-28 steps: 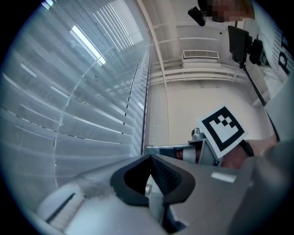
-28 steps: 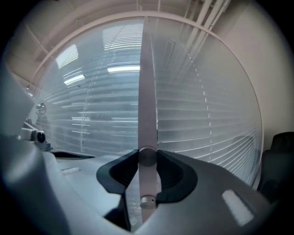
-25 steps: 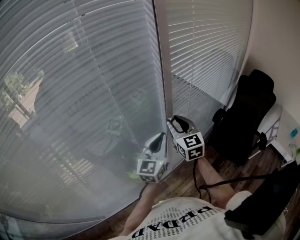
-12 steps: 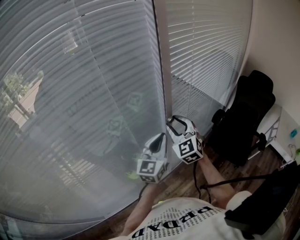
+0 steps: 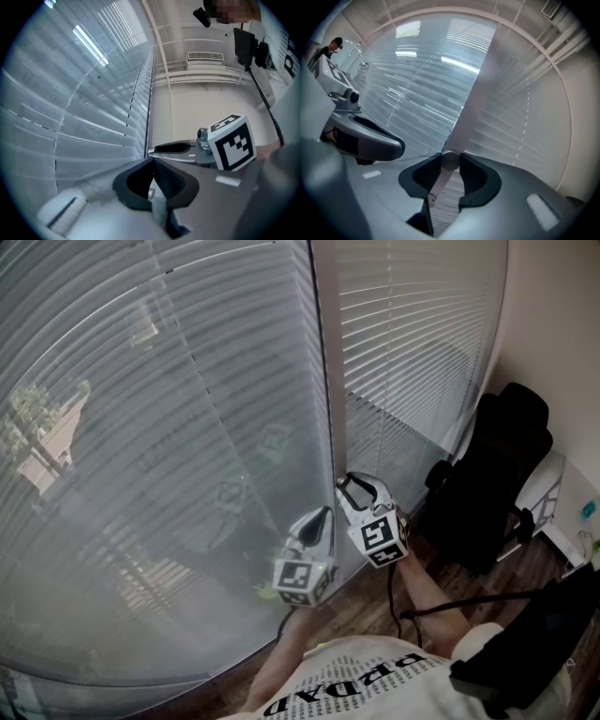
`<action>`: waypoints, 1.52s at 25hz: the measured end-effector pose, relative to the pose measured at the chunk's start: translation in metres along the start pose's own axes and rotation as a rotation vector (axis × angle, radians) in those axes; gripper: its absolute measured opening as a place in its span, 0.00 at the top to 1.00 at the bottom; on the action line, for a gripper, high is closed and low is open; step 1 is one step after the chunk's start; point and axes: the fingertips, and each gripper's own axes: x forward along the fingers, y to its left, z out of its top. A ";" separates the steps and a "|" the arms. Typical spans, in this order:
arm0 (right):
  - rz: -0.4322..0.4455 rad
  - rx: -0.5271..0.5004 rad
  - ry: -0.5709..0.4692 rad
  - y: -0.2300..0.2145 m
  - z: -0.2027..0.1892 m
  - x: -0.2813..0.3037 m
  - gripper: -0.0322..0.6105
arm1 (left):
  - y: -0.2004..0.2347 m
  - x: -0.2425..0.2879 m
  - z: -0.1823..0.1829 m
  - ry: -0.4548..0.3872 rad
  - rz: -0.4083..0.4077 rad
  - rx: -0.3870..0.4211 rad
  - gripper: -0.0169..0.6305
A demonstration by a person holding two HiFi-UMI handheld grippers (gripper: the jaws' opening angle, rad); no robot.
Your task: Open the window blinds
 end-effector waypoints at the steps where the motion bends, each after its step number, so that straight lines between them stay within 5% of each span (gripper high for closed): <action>1: 0.001 0.014 -0.001 0.000 0.000 0.000 0.74 | 0.000 0.000 -0.001 0.000 -0.003 0.001 0.98; 11: 0.019 0.233 -0.026 -0.005 -0.002 0.000 0.74 | -0.001 0.000 -0.001 0.004 -0.011 0.001 0.99; 23: 0.022 0.383 -0.035 -0.007 -0.004 0.002 0.74 | -0.002 -0.004 0.000 0.001 -0.017 0.000 0.98; 31: -0.020 0.012 -0.022 -0.002 0.009 -0.005 0.73 | -0.002 -0.005 0.001 0.000 -0.021 -0.004 0.98; 36: -0.021 -0.313 0.004 0.010 0.019 -0.006 0.68 | -0.004 -0.004 0.002 -0.005 -0.028 -0.005 0.98; 38: -0.027 -0.347 0.029 0.011 0.014 -0.004 0.68 | -0.006 -0.004 0.000 -0.003 -0.033 -0.005 0.98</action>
